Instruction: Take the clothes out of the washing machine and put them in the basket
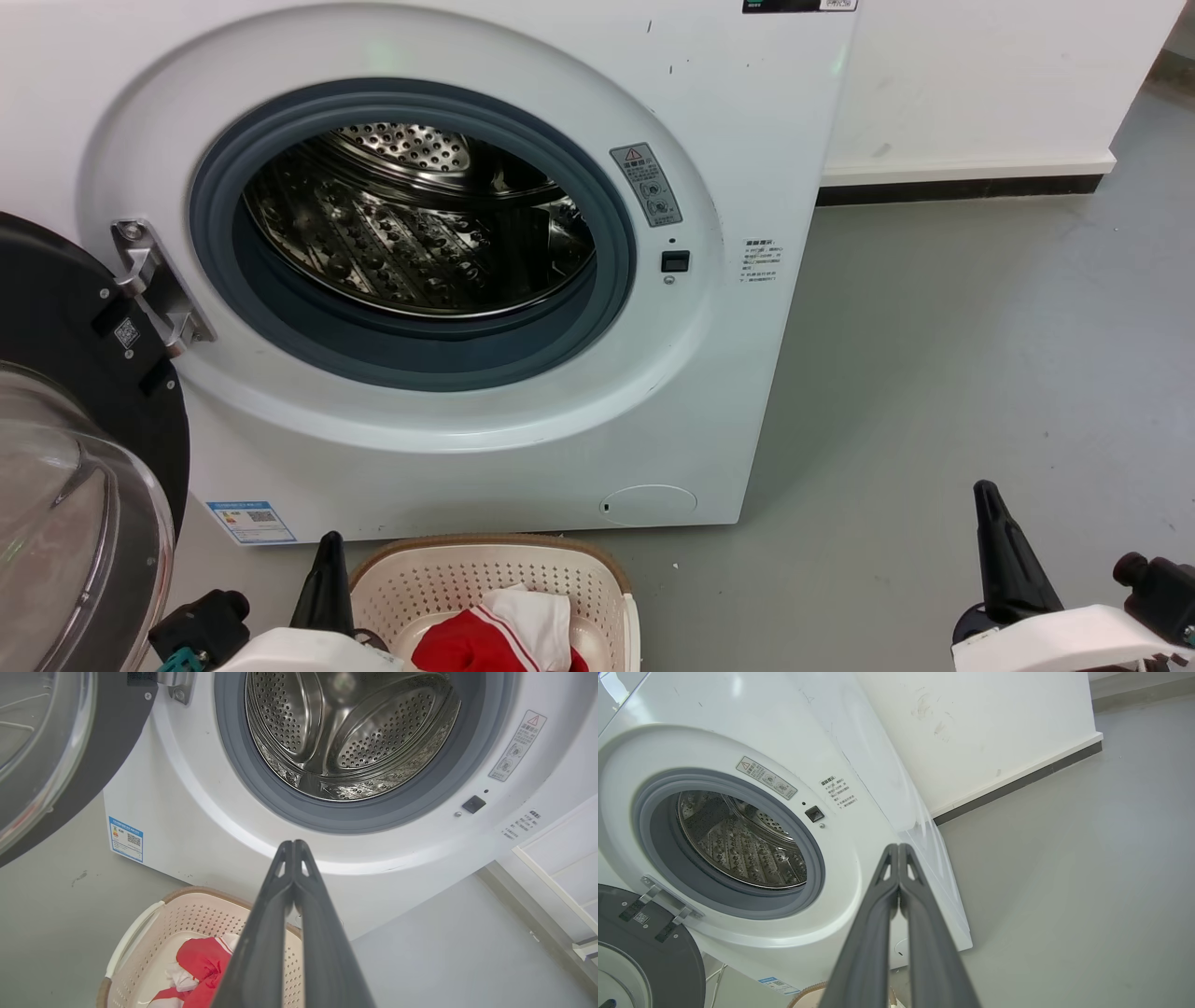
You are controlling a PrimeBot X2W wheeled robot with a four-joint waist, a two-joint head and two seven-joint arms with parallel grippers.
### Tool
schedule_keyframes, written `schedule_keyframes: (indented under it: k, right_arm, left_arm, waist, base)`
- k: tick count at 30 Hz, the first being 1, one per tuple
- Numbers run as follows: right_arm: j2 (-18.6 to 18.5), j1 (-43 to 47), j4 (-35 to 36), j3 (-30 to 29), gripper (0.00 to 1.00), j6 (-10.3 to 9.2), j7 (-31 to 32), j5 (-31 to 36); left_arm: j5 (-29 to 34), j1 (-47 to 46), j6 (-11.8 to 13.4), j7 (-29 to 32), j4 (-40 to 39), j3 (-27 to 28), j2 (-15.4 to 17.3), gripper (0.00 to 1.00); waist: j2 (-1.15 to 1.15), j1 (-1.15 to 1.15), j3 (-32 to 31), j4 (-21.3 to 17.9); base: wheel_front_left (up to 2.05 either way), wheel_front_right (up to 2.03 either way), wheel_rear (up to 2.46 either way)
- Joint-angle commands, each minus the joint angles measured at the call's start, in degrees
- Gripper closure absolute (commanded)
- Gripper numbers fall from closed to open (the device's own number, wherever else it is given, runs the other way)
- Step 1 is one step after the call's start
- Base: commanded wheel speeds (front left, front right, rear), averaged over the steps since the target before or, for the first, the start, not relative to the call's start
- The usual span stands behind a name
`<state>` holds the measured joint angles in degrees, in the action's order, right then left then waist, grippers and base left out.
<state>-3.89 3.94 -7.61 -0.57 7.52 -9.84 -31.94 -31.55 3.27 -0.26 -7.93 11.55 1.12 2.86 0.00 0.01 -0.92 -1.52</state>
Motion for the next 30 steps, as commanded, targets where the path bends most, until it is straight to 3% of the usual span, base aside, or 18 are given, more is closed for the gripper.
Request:
schedule_keyframes:
  k: [1,30]
  right_arm:
    - [-0.6,-1.9,0.4,-0.1,1.00,-0.01,0.5,-2.7]
    - [-1.0,-5.3,-2.2,-1.0,1.00,-0.02,5.7,-26.8]
  left_arm:
    - [-2.4,-1.7,-0.4,0.5,-0.5,0.4,0.0,1.00]
    - [-25.6,-5.0,-3.2,6.1,0.6,2.5,0.0,1.00]
  waist:
    - [0.00,0.00,0.0,0.0]
    - [0.00,-0.01,0.3,0.5]
  base:
    - [0.00,0.00,0.00]
    - [0.00,0.00,0.00]
